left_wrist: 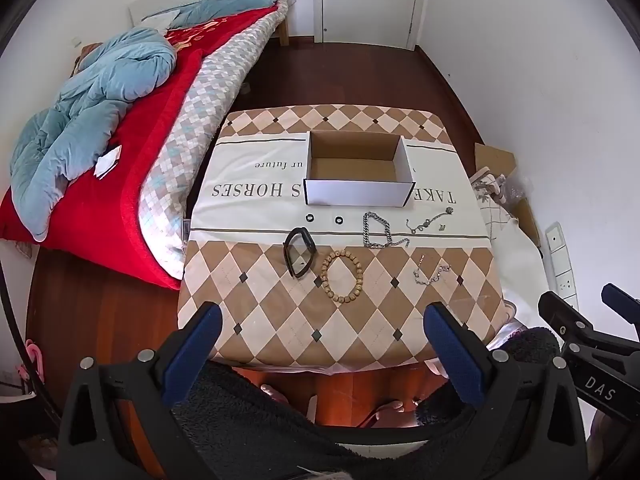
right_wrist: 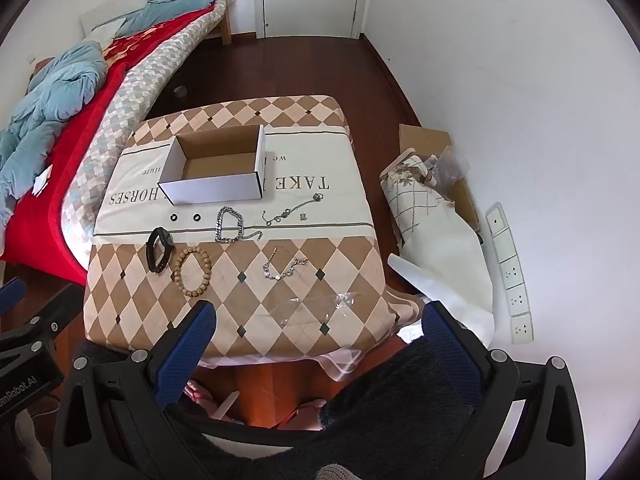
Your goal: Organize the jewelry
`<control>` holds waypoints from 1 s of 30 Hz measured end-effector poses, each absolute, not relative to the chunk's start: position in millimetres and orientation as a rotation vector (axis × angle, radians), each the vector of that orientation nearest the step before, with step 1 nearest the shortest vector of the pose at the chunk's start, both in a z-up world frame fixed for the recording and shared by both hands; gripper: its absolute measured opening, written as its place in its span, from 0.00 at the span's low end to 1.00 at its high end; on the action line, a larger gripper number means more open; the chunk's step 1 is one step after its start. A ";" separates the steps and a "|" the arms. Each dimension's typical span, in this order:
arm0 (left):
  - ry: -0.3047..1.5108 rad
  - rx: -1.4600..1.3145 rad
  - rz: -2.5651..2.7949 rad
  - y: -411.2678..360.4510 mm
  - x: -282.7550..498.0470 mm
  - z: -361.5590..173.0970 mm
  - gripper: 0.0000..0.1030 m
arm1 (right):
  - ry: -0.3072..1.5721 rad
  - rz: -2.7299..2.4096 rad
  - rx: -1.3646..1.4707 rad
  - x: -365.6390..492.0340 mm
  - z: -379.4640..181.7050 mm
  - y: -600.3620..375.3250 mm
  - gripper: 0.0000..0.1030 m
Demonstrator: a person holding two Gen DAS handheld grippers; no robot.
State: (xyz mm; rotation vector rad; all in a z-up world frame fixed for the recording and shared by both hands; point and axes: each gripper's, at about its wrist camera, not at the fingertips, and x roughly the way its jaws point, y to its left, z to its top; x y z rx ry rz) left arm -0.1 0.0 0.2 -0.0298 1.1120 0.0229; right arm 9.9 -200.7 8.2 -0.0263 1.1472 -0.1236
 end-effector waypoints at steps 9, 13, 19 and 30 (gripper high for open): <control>1.110 -0.028 0.025 -0.1 -0.1 0.1 0.99 | 1.141 -0.124 -0.023 9.5 9.1 -200.1 1.00; 1.111 -0.026 0.024 -0.1 -0.1 0.4 0.99 | 1.147 -0.124 -0.023 10.3 8.1 -199.4 1.00; 1.109 -0.026 0.024 -0.2 -0.3 0.4 0.99 | 1.144 -0.122 -0.023 10.0 9.0 -199.4 1.00; 1.109 -0.027 0.022 -0.1 -0.4 0.6 0.99 | 1.143 -0.124 -0.024 10.4 10.0 -199.3 1.00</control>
